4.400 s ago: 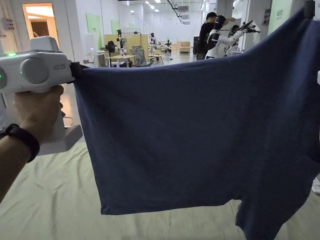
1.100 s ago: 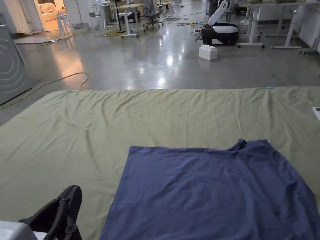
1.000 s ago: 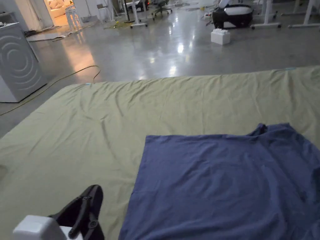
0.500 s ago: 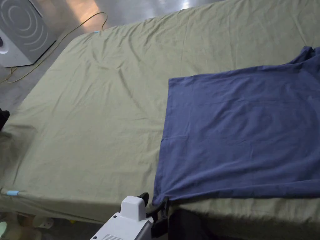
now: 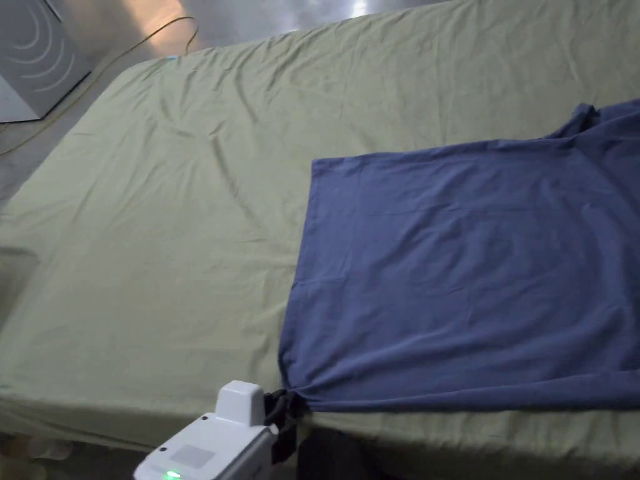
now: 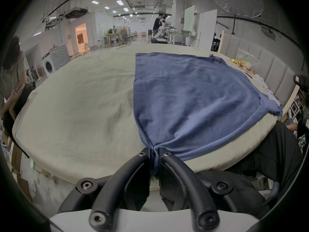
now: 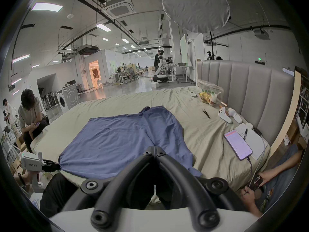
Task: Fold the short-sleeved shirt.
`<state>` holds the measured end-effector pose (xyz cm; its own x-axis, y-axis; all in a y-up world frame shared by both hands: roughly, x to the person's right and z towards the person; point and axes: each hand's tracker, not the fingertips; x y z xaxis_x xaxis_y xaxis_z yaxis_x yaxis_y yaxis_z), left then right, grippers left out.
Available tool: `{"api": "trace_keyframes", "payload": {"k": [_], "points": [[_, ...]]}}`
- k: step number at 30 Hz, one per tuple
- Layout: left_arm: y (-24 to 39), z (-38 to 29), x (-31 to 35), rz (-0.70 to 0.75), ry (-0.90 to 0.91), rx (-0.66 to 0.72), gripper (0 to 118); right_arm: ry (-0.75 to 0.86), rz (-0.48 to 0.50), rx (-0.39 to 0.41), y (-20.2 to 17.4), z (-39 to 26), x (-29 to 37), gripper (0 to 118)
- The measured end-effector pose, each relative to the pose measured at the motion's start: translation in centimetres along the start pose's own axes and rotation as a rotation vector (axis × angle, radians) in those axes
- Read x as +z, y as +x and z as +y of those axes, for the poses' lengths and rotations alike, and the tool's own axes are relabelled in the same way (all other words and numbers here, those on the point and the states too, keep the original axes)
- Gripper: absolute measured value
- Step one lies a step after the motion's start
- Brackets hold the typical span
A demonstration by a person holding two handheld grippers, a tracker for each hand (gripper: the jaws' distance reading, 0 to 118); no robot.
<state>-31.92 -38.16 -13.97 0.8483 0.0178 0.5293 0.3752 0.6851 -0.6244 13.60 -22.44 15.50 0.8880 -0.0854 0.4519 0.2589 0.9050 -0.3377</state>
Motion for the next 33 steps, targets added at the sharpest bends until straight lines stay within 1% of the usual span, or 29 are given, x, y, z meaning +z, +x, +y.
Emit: {"api": "trace_keyframes", "payload": {"k": [2,3,6,7,8,10,11,12,15,17,20,21,22,23,24,29,31,32,33], "points": [[0.3,0.6,-0.3,0.012,-0.040,-0.015,9,-0.018,-0.016,-0.015,1.2,-0.5,-0.1,1],[0.5,0.9,-0.4,0.020,-0.050,-0.024,9,-0.027,-0.030,-0.017,1.9,-0.8,-0.3,3],[1.2,1.1,-0.6,0.045,-0.072,-0.054,9,-0.071,-0.085,-0.045,5.0,-2.2,-1.5,20],[1.2,1.1,-0.7,0.048,-0.075,-0.046,9,-0.118,-0.090,-0.052,6.0,-2.8,-2.2,22],[1.2,1.2,-0.8,0.051,-0.080,-0.029,9,-0.159,-0.094,-0.048,8.1,-4.5,-3.0,22],[1.0,1.3,-0.8,0.050,-0.084,-0.008,9,-0.238,-0.105,-0.042,9.6,-6.3,-4.5,47],[1.0,1.3,-0.8,0.050,-0.086,-0.005,9,-0.270,-0.099,-0.043,10.3,-7.2,-5.2,57],[1.1,1.3,-0.8,0.050,-0.087,-0.005,9,-0.298,-0.093,-0.060,10.9,-8.2,-5.8,59],[2.2,2.0,-0.3,0.051,-0.096,-0.013,9,-0.341,-0.077,-0.132,12.1,-9.7,-7.1,58],[2.2,2.2,-0.3,0.052,-0.104,-0.013,9,-0.324,-0.047,-0.149,12.1,-10.1,-7.5,58],[2.5,2.2,-0.2,0.052,-0.108,-0.016,9,-0.338,-0.036,-0.139,11.8,-10.1,-8.9,58],[2.1,2.1,-0.2,0.051,-0.107,-0.012,9,-0.342,-0.029,-0.140,11.9,-10.3,-9.4,53],[2.1,2.1,-0.2,0.049,-0.105,-0.005,9,-0.347,-0.007,-0.150,12.1,-10.4,-9.7,37],[2.2,2.1,-0.1,0.048,-0.102,0.004,9,-0.336,0.025,-0.168,12.2,-10.5,-9.9,13],[2.2,2.1,0.0,0.048,-0.099,0.016,9,-0.336,0.047,-0.177,11.9,-10.6,-10.0,6],[2.0,2.1,0.8,0.040,-0.072,0.046,9,-0.305,0.036,-0.172,11.2,-10.2,-9.1,3],[2.1,1.6,2.4,-0.013,0.063,0.020,9,-0.275,0.046,-0.188,11.2,-9.4,-8.4,2],[2.3,1.8,2.9,-0.009,0.076,0.030,9,-0.255,0.048,-0.184,10.9,-8.7,-8.0,2],[1.7,1.8,2.7,0.038,0.070,0.057,9,-0.228,0.053,-0.176,10.7,-7.7,-7.5,2]]}}
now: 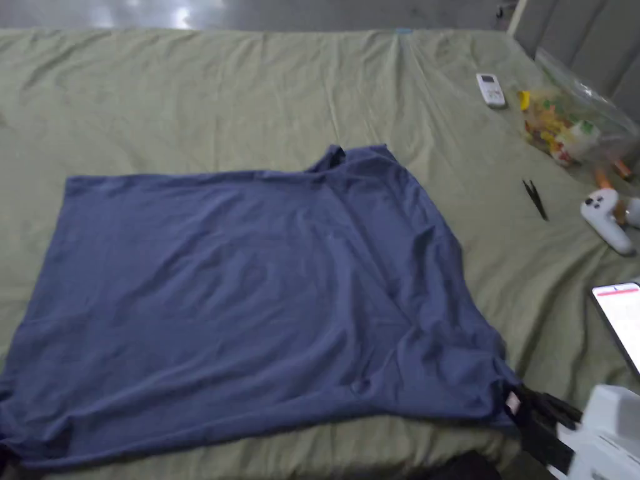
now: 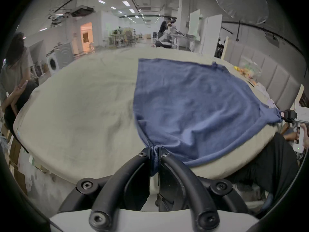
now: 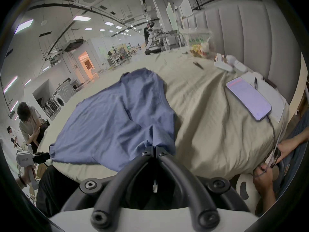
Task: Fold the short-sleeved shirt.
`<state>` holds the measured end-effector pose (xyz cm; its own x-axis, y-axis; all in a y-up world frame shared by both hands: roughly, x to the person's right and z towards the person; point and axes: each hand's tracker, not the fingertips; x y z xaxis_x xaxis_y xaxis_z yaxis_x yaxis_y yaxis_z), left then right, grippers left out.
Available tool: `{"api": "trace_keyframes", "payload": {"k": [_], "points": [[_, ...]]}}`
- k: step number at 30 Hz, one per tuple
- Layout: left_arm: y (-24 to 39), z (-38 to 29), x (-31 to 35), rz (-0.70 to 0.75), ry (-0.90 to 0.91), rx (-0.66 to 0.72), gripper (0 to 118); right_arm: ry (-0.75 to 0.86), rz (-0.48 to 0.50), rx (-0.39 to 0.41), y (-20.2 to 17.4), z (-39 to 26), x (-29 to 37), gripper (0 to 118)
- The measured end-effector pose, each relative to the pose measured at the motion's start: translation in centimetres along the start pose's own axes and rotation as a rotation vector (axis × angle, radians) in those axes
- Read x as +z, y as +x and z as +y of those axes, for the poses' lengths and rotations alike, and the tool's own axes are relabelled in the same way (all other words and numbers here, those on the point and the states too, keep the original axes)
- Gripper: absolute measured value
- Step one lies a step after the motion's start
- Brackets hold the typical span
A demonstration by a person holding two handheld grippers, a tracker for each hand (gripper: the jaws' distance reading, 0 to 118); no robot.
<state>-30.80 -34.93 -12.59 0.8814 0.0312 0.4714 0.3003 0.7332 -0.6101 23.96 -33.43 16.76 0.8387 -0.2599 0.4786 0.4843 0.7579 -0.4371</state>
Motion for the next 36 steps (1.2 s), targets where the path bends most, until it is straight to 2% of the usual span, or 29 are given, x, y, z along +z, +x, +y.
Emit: {"api": "trace_keyframes", "payload": {"k": [4,9,13,22,28,29,30,31,32,35,36], "points": [[-0.8,3.7,0.5,-0.051,0.085,0.064,9,0.094,0.042,0.034,-1.8,5.1,0.7,2],[-2.1,9.9,-4.2,-0.036,0.085,0.064,9,0.106,0.038,0.106,-3.7,12.5,-5.4,2],[-4.4,13.6,-9.4,-0.033,0.059,0.127,9,0.071,0.027,0.134,-4.8,16.5,-11.4,2],[-4.4,18.7,-17.7,0.005,-0.002,0.156,9,-0.057,-0.017,0.221,-5.8,18.7,-23.6,1],[-4.6,17.3,-20.1,0.017,-0.039,0.187,12,-0.057,-0.021,0.200,-5.2,19.1,-26.3,1],[-4.7,17.1,-20.1,0.020,-0.047,0.193,22,-0.052,-0.027,0.193,-5.1,19.2,-26.5,4],[-4.7,16.9,-19.9,0.022,-0.047,0.194,49,-0.056,-0.032,0.189,-5.1,19.2,-26.5,26],[-4.7,16.8,-19.5,0.021,-0.048,0.198,71,-0.061,-0.041,0.198,-5.1,19.2,-26.5,57],[-4.7,16.8,-18.4,0.015,-0.040,0.204,84,-0.063,-0.044,0.207,-5.2,19.3,-26.1,78],[-4.7,17.4,-13.6,0.001,0.072,0.178,86,0.008,-0.007,0.223,-5.6,19.8,-22.0,79],[-4.5,17.8,-11.3,-0.005,0.115,0.162,86,0.034,0.000,0.224,-5.9,20.1,-20.1,75]]}}
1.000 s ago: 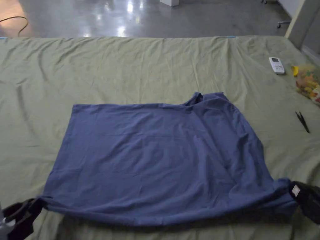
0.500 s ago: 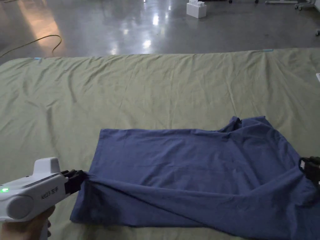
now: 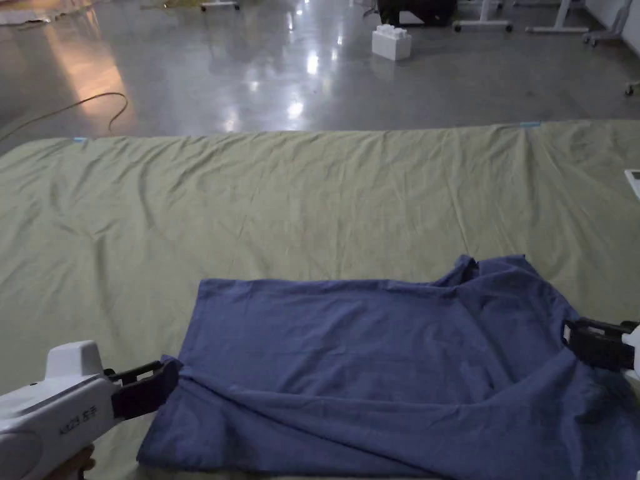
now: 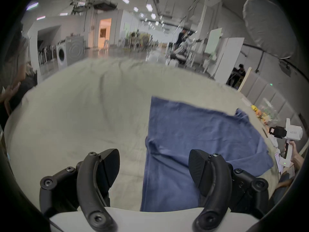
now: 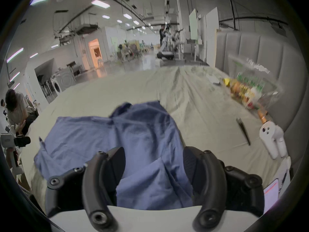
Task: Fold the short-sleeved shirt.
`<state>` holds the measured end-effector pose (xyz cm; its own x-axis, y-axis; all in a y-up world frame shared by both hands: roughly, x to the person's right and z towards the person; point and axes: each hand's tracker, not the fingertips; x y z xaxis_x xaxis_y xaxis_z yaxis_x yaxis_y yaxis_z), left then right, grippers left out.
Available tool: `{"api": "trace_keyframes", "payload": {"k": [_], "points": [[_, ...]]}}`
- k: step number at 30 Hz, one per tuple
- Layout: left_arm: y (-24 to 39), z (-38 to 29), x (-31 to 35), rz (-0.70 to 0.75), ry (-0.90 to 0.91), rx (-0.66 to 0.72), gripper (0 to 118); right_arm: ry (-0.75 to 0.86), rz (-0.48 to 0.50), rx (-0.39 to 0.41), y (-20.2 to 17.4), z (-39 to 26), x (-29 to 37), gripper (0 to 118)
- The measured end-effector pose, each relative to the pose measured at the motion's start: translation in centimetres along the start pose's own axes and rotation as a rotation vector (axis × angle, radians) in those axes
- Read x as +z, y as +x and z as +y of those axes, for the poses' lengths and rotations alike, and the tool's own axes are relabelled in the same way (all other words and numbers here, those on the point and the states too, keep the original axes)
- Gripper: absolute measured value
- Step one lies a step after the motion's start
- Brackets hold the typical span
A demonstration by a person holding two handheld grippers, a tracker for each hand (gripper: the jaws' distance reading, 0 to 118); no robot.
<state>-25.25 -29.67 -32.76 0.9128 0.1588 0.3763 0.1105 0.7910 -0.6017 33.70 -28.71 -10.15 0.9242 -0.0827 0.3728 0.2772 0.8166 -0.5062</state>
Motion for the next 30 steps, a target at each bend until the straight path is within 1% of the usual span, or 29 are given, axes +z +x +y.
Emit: {"api": "trace_keyframes", "payload": {"k": [2,5,7,8,9,10,11,12,13,14,15,16,17,18,19,20,21,22,23,24,26,27,30], "points": [[0.9,1.2,5.2,-0.016,0.104,-0.039,86,0.097,0.005,0.027,-1.0,0.6,5.0,75],[3.4,2.2,13.7,-0.026,0.271,-0.102,86,0.259,0.071,-0.034,-3.0,0.8,13.4,75],[5.3,2.3,18.4,-0.014,0.353,-0.165,86,0.336,0.091,-0.045,-4.6,0.5,18.2,75],[6.4,2.2,20.8,-0.001,0.394,-0.197,86,0.368,0.082,-0.041,-5.6,0.1,20.6,75],[7.3,2.0,23.0,0.028,0.416,-0.225,86,0.421,0.085,-0.038,-6.4,-0.4,22.9,75],[8.3,1.6,25.4,0.087,0.448,-0.256,86,0.459,0.103,-0.026,-7.1,-0.9,25.2,75],[9.2,0.8,27.4,0.165,0.522,-0.270,86,0.489,0.105,-0.026,-8.0,-1.4,27.0,75],[9.9,0.1,29.2,0.209,0.584,-0.288,85,0.525,0.091,-0.038,-8.6,-2.2,28.8,75],[10.5,-0.5,30.8,0.222,0.616,-0.302,84,0.587,0.089,-0.008,-9.3,-2.7,30.5,75],[11.0,-1.1,32.3,0.215,0.633,-0.299,82,0.600,0.078,0.028,-9.8,-3.3,31.9,75],[11.4,-1.6,33.4,0.205,0.654,-0.293,76,0.578,0.064,0.028,-10.5,-4.0,32.5,72],[11.6,-2.1,34.2,0.175,0.668,-0.271,65,0.610,0.020,0.090,-11.1,-4.5,33.6,68],[11.6,-2.9,35.0,0.131,0.706,-0.253,49,0.626,-0.009,0.149,-11.6,-5.1,34.3,57],[11.7,-3.6,35.7,0.102,0.727,-0.237,21,0.596,-0.010,0.187,-11.7,-5.9,34.3,37],[11.9,-4.0,36.0,0.116,0.711,-0.218,4,0.575,-0.030,0.213,-11.8,-6.5,34.2,19],[12.0,-4.3,35.8,0.125,0.698,-0.223,4,0.555,-0.048,0.216,-12.0,-7.0,34.3,13],[12.0,-4.9,35.8,0.103,0.671,-0.233,3,0.549,-0.029,0.197,-12.1,-7.5,34.4,10],[11.9,-5.2,35.7,0.067,0.620,-0.233,1,0.537,-0.013,0.191,-12.0,-8.1,34.5,1],[11.8,-5.5,35.4,0.040,0.576,-0.222,0,0.513,0.017,0.172,-12.3,-8.1,34.5,0],[11.8,-5.7,35.0,0.015,0.552,-0.209,0,0.493,0.026,0.156,-12.3,-8.6,34.3,0],[11.9,-6.1,34.4,-0.001,0.540,-0.211,0,0.502,0.019,0.163,-12.3,-8.9,34.0,0],[12.1,-6.1,34.1,0.009,0.539,-0.224,0,0.438,0.028,0.109,-12.2,-9.2,33.6,0],[12.6,-5.7,33.7,0.010,0.536,-0.256,0,0.482,0.024,0.168,-12.5,-8.6,33.3,0]]}}
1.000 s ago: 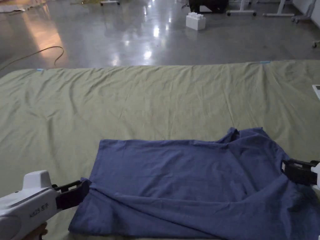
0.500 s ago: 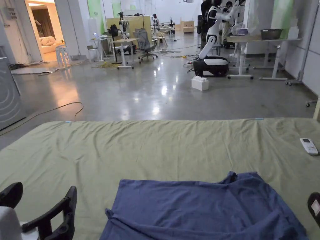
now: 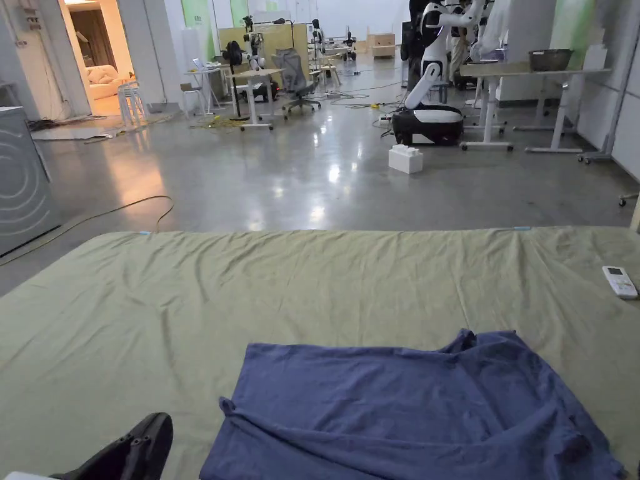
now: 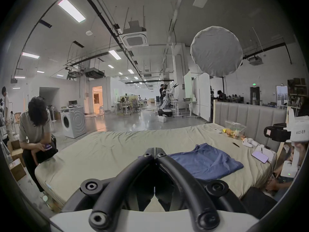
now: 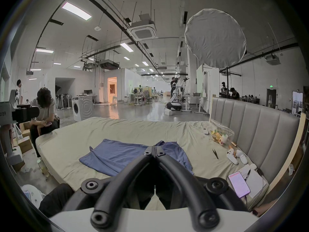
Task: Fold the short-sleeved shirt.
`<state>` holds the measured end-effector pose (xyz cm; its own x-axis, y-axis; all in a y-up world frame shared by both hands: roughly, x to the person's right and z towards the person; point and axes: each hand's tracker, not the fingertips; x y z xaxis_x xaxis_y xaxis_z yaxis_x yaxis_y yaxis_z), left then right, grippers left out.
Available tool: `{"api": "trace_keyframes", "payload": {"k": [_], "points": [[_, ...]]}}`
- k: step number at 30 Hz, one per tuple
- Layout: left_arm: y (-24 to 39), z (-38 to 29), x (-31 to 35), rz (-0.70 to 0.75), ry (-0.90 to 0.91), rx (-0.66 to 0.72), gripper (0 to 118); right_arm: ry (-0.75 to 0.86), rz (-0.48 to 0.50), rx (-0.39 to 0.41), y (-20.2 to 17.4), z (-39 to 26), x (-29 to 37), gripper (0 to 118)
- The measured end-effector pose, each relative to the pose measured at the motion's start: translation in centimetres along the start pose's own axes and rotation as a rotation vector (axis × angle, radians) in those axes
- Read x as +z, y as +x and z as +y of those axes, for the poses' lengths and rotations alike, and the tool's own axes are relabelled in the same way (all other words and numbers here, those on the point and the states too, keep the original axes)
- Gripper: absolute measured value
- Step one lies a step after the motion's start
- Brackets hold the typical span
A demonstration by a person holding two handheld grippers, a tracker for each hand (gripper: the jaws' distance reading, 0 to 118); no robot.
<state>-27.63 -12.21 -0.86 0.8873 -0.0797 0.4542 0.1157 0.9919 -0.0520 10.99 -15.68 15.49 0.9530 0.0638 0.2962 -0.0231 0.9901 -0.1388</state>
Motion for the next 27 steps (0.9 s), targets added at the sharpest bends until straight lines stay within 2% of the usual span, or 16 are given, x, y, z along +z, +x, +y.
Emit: {"api": "trace_keyframes", "payload": {"k": [4,7,9,11,13,15,16,20,24,25,26,27], "points": [[-0.1,0.1,-1.5,0.007,-0.015,-0.008,0,-0.004,0.016,-0.048,0.2,0.2,-0.8,0],[-1.9,-2.2,-6.4,-0.029,-0.194,0.074,0,-0.013,0.025,-0.080,0.5,-0.3,-1.7,0],[-4.2,-5.9,-10.6,-0.046,-0.272,0.201,0,-0.064,0.037,-0.145,0.8,-1.5,-2.6,0],[-6.4,-9.4,-14.8,-0.076,-0.399,0.348,3,-0.082,0.034,-0.139,0.9,-2.1,-3.3,0],[-7.6,-12.6,-18.5,-0.086,-0.468,0.386,25,-0.114,0.038,-0.134,1.0,-2.9,-3.7,0],[-8.5,-15.2,-21.9,-0.057,-0.539,0.450,56,-0.174,0.035,-0.164,1.4,-3.8,-4.5,0],[-8.8,-16.5,-23.8,-0.042,-0.576,0.457,59,-0.197,0.029,-0.176,1.6,-4.2,-4.8,0],[-9.3,-20.8,-28.7,0.065,-0.649,0.439,59,-0.265,-0.006,-0.187,2.5,-5.5,-5.6,0],[-8.8,-22.8,-31.3,0.056,-0.734,0.479,57,-0.312,-0.036,-0.200,3.6,-6.7,-5.8,0],[-8.4,-23.0,-31.6,0.064,-0.752,0.462,47,-0.322,-0.041,-0.200,3.7,-6.9,-5.9,0],[-7.8,-22.9,-31.5,0.089,-0.747,0.441,25,-0.332,-0.046,-0.198,3.8,-7.1,-5.9,0],[-7.4,-22.7,-31.7,0.100,-0.751,0.414,10,-0.341,-0.049,-0.196,4.0,-7.3,-6.0,0]]}}
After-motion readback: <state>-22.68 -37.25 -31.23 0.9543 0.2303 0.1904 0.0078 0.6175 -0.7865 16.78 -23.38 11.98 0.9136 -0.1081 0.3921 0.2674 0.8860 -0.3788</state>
